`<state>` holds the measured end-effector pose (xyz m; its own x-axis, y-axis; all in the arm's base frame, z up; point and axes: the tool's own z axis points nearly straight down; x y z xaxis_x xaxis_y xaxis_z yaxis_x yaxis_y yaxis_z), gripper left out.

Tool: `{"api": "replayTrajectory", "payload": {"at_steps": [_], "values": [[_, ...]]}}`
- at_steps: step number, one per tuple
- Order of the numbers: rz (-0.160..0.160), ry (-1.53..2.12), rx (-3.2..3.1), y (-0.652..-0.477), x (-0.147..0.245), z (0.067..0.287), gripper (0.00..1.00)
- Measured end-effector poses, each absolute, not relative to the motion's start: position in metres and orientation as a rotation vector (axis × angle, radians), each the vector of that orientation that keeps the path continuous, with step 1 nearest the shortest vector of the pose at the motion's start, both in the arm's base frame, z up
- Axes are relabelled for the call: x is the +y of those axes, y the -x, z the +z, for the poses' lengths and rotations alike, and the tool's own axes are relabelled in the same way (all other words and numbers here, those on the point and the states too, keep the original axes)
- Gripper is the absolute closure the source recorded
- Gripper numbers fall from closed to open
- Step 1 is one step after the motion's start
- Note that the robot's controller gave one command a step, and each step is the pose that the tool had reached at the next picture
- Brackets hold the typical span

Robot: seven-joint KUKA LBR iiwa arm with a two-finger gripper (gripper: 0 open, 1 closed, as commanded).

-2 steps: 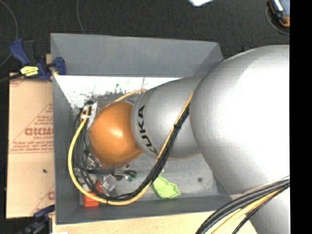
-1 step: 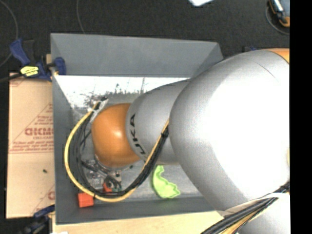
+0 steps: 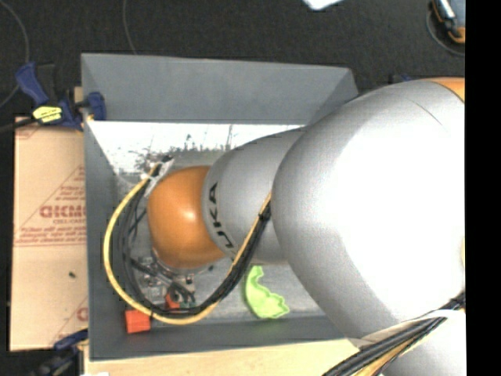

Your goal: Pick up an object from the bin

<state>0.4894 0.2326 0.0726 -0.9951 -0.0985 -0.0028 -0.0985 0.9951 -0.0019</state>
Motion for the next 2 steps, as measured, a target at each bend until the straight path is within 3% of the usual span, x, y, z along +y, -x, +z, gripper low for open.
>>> {"api": "replayTrajectory", "payload": {"at_steps": [2], "values": [[-0.001, 0.155, 3.133, -0.4891, 0.2322, 0.0788, 1.0]]}}
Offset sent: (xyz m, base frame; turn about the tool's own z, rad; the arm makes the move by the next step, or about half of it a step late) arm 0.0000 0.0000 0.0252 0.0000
